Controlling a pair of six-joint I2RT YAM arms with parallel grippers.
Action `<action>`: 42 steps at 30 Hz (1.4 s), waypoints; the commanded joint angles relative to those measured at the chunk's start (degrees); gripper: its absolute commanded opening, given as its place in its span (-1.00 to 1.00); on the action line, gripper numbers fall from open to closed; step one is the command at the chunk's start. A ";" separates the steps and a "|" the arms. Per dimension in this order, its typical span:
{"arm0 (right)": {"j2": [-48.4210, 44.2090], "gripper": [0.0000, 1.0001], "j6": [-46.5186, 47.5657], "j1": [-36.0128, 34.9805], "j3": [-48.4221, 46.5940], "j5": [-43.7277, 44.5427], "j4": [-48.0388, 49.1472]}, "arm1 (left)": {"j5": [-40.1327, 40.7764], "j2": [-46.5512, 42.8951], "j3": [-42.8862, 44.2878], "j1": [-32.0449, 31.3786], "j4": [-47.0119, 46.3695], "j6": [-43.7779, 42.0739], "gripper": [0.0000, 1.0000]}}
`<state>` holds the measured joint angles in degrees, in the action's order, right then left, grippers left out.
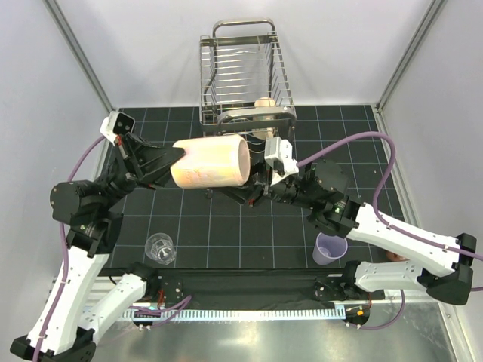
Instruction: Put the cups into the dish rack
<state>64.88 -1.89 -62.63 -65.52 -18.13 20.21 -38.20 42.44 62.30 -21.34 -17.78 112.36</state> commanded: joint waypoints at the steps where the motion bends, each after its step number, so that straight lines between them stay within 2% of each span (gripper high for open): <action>1: -0.81 -0.66 -2.32 -0.30 -2.42 1.51 7.04 | 0.49 -1.30 -0.51 -0.45 -7.44 0.76 -0.99; 2: -0.81 -0.83 -2.68 -0.30 -2.25 1.78 7.30 | 0.75 -1.48 -0.95 -0.45 -7.53 0.32 -0.99; 4: -1.07 -0.83 -3.29 -0.30 -1.55 0.56 8.26 | 1.98 -2.61 -2.18 -0.45 -7.18 0.32 -0.99; 8: -1.34 -0.31 -3.38 -0.30 -1.02 0.73 8.80 | 2.51 -2.80 -3.51 -0.37 -7.18 -0.03 -0.99; 12: -1.78 -0.24 -3.56 -0.30 -0.76 0.90 9.93 | 2.34 -2.88 -2.80 -0.37 -7.01 -0.47 -0.99; 14: -1.78 -0.32 -4.08 -0.39 -1.01 1.60 10.29 | 2.51 -2.97 -2.80 -0.37 -6.48 -0.73 -0.99; 15: -1.60 -0.45 -4.43 -0.39 -1.19 2.13 10.47 | 2.69 -3.06 -3.06 -0.45 -6.22 -1.08 -0.99; 16: -1.51 -0.92 -5.22 -0.21 -1.45 2.66 10.47 | 2.69 -3.15 -3.24 -0.37 -6.04 -1.26 -0.99; 20: -0.99 -0.92 -6.01 -0.30 -2.25 5.03 9.42 | 3.04 -3.59 -3.24 -0.37 -3.50 -3.80 -0.99; 21: -0.99 -0.92 -6.19 -0.30 -2.25 6.95 8.63 | 3.21 -4.11 -3.07 -0.37 0.17 -6.86 -0.87; 22: -1.59 -0.92 -6.28 -0.21 -2.07 7.84 8.19 | 3.48 -4.55 -2.19 -0.37 2.90 -9.24 -0.48; 24: -2.47 -0.92 -6.37 -0.21 -1.02 10.90 6.79 | 4.18 -5.86 -1.22 -0.37 11.31 -13.46 -0.18; 25: -3.52 -0.92 -6.37 -0.30 -0.58 12.05 6.08 | 4.53 -6.22 -0.70 -0.37 13.19 -17.48 0.16; 27: -5.02 -0.92 -6.20 -0.30 0.21 13.82 3.02 | 5.06 -6.92 -0.69 -0.37 15.92 -20.58 0.42; 28: -5.64 -0.92 -6.02 -0.30 0.39 15.56 1.95 | 5.32 -7.45 -0.69 -0.37 19.59 -22.95 0.62; 31: -9.06 -0.92 -5.41 -0.21 1.88 20.30 -2.35 | 6.03 -7.98 -2.71 -0.37 23.65 -25.69 0.75; 34: -13.19 -0.92 -4.70 -0.21 2.76 24.63 -9.55 | 7.34 -8.07 -3.68 -0.37 31.56 -31.30 0.75; 35: -14.33 -0.92 -4.70 -0.30 3.20 29.07 -11.75 | 7.87 -7.90 -3.51 -0.37 34.45 -35.24 0.75; 37: -17.59 -0.92 -5.05 -0.30 3.55 33.66 -19.83 | 10.50 -7.54 -2.19 -0.37 39.81 -40.44 0.73; 38: -18.73 -0.92 -5.57 -0.21 3.73 38.47 -23.25 | 11.73 -6.93 -1.40 -0.37 45.93 -45.68 0.72; 42: -22.16 -0.92 -9.44 1.63 4.96 45.28 -39.40 | 19.81 -5.26 2.37 -0.37 57.84 -55.46 0.68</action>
<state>45.21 -8.43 -62.33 -60.01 16.58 -11.18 -25.02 36.07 60.95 -21.63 26.81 70.02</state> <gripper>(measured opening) 0.272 0.845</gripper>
